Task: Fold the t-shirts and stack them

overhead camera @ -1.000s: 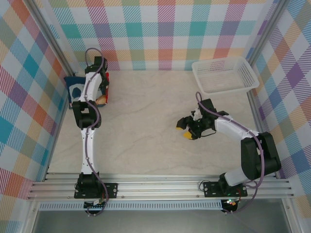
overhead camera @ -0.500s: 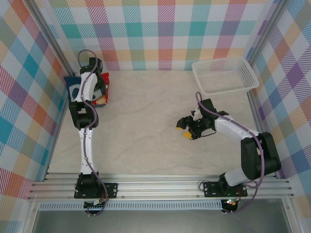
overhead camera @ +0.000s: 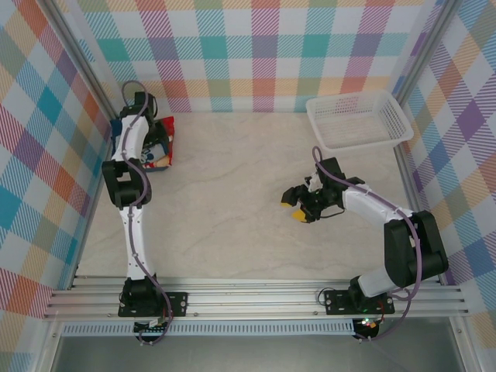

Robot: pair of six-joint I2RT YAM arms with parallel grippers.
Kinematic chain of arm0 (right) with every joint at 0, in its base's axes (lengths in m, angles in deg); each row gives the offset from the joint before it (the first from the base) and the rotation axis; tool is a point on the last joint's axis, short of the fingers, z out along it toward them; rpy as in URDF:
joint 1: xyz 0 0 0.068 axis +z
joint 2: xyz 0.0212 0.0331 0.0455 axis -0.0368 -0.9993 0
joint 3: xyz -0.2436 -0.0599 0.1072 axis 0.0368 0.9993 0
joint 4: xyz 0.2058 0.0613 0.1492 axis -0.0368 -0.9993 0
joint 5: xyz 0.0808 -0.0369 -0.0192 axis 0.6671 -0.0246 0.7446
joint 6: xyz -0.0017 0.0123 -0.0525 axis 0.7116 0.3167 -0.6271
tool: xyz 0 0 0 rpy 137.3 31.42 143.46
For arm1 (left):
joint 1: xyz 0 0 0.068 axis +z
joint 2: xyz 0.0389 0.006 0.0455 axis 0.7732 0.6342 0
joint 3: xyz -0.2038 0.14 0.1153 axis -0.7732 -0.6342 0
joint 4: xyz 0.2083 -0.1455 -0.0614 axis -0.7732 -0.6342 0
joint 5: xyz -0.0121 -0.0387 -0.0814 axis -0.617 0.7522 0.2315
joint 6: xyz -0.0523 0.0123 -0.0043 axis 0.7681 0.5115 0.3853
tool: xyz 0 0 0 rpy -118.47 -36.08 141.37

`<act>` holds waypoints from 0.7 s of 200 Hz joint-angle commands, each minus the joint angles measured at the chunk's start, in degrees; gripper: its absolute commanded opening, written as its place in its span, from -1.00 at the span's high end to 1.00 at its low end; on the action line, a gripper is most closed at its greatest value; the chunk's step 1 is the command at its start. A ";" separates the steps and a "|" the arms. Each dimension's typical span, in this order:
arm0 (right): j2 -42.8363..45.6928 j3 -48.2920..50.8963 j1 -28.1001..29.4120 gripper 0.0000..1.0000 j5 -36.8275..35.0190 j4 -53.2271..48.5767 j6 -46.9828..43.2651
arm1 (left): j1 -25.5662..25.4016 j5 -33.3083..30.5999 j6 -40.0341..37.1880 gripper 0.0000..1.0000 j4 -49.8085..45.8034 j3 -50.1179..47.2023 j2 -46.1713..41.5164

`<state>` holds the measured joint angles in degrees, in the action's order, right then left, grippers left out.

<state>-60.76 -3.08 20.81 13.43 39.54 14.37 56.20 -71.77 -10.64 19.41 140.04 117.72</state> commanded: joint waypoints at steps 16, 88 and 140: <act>-0.96 -1.52 -0.38 -0.26 -0.16 0.87 0.26 | -1.27 6.47 -5.31 1.00 -0.12 -7.93 -7.99; 0.87 -0.34 -0.34 -0.26 0.00 -0.20 0.08 | -0.07 6.80 -6.72 0.97 1.77 -5.89 -6.78; 1.79 0.41 -0.33 -0.27 -0.02 -0.63 -0.19 | -0.73 -1.57 1.85 -0.08 -0.33 -3.65 -12.90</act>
<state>-60.61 -3.14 20.81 13.41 39.47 14.76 55.92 -68.10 -13.84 20.74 136.07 110.42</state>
